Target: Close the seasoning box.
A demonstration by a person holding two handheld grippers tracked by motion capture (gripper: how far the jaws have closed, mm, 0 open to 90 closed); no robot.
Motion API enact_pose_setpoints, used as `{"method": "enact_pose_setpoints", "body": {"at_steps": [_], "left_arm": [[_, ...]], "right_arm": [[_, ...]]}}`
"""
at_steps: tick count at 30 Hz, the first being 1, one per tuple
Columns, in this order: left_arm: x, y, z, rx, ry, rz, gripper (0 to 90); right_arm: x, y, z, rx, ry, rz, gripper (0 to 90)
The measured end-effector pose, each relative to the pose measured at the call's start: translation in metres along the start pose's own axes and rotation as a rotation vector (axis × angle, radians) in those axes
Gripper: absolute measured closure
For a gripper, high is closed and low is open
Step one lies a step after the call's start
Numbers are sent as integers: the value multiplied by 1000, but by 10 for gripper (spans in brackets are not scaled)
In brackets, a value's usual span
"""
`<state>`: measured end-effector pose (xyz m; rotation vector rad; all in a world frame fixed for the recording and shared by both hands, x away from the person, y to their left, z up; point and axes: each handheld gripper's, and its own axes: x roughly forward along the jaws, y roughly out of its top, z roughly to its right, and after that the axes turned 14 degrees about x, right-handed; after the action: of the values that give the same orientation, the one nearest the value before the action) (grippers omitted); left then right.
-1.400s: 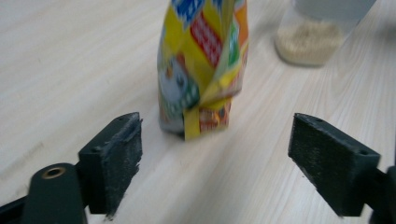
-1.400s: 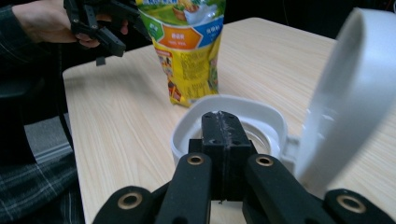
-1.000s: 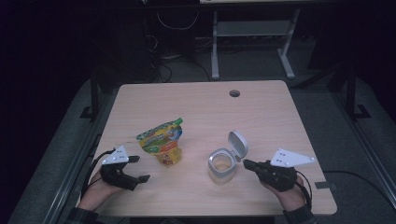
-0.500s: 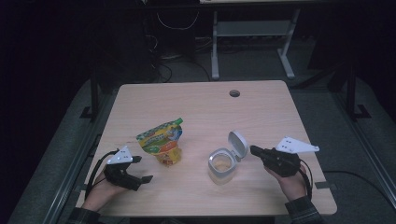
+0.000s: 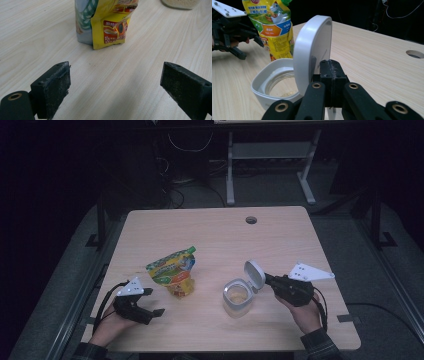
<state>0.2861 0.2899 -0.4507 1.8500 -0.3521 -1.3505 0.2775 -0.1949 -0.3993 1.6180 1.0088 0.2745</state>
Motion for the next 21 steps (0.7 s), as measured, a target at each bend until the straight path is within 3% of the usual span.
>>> {"method": "enact_pose_setpoints", "body": {"at_steps": [13,21], "left_arm": [[0,0,0,-1,-1,0,95],[1,0,0,-8,-1,4,96]], "right_arm": [[7,-3,-8,-12,37,-28,899],[6,-3,-6,-2,23,-20,898]]}}
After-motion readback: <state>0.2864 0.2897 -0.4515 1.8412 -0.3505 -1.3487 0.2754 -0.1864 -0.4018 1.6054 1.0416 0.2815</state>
